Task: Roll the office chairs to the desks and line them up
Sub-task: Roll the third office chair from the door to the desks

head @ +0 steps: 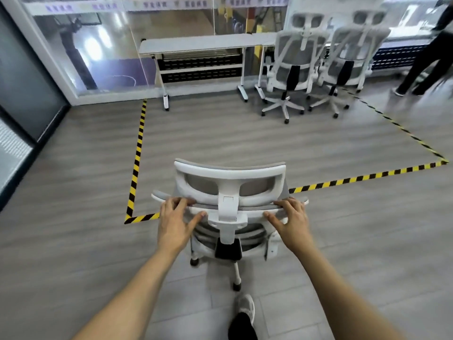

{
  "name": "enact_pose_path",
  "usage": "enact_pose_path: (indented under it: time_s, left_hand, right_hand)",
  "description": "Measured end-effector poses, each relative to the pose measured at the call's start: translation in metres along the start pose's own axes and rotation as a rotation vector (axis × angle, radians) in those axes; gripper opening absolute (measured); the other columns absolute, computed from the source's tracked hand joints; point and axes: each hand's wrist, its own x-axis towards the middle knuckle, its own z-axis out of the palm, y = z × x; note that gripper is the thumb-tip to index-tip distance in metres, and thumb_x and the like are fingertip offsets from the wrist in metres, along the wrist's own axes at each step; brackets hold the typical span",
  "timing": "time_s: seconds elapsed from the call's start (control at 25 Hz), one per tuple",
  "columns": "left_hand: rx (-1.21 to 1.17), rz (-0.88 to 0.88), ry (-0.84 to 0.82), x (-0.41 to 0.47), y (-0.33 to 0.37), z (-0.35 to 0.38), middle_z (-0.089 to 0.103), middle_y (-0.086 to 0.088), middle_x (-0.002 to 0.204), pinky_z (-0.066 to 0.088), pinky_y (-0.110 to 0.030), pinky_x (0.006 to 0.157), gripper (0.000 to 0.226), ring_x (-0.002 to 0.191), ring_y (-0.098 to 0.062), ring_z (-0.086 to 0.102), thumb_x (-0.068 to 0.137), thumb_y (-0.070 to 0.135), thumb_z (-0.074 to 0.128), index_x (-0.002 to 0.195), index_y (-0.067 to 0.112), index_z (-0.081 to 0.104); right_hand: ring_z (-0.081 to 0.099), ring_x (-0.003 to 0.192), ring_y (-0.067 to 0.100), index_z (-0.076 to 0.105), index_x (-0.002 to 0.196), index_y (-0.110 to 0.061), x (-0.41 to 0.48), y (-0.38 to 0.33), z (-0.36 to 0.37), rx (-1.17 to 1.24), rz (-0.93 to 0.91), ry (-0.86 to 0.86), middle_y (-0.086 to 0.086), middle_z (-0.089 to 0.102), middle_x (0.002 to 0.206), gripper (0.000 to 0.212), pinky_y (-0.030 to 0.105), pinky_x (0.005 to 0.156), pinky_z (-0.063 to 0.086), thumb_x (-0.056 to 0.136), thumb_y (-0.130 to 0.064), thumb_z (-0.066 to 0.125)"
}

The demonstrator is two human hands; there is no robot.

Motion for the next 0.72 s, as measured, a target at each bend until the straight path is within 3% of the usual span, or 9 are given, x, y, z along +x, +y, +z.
enact_pose_path:
  time_s: [0.24, 0.44, 0.72]
  left_hand:
    - [-0.01, -0.037, -0.016, 0.219, 0.02, 0.091, 0.045, 0.006, 0.111, 0.048, -0.044, 0.095, 0.044, 0.111, -0.019, 0.042, 0.082, 0.066, 0.065, 0.112, 0.034, 0.064]
    - [-0.006, -0.054, 0.027, 0.388, 0.015, 0.158, 0.044, 0.004, 0.114, 0.049, -0.043, 0.095, 0.039, 0.114, -0.02, 0.041, 0.083, 0.062, 0.066, 0.11, 0.034, 0.062]
    - [-0.015, -0.021, 0.004, 0.651, -0.006, 0.246, 0.046, -0.002, 0.12, 0.045, -0.045, 0.103, 0.041, 0.121, -0.025, 0.039, 0.083, 0.059, 0.068, 0.112, 0.03, 0.063]
  right_hand:
    - [0.03, 0.144, 0.019, 0.065, 0.123, -0.025, 0.235, 0.054, 0.015, -0.014, 0.049, -0.08, -0.003, 0.05, 0.139, 0.069, 0.046, 0.117, 0.033, 0.08, -0.078, 0.054]
    - [0.036, 0.138, 0.017, 0.067, 0.12, -0.024, 0.418, 0.081, 0.037, 0.004, 0.034, -0.07, -0.015, 0.045, 0.123, 0.047, 0.037, 0.114, 0.033, 0.084, -0.055, 0.069]
    - [0.034, 0.135, 0.013, 0.066, 0.124, -0.02, 0.674, 0.108, 0.084, -0.072, 0.044, -0.045, -0.007, 0.049, 0.128, 0.045, 0.024, 0.105, 0.028, 0.088, -0.046, 0.071]
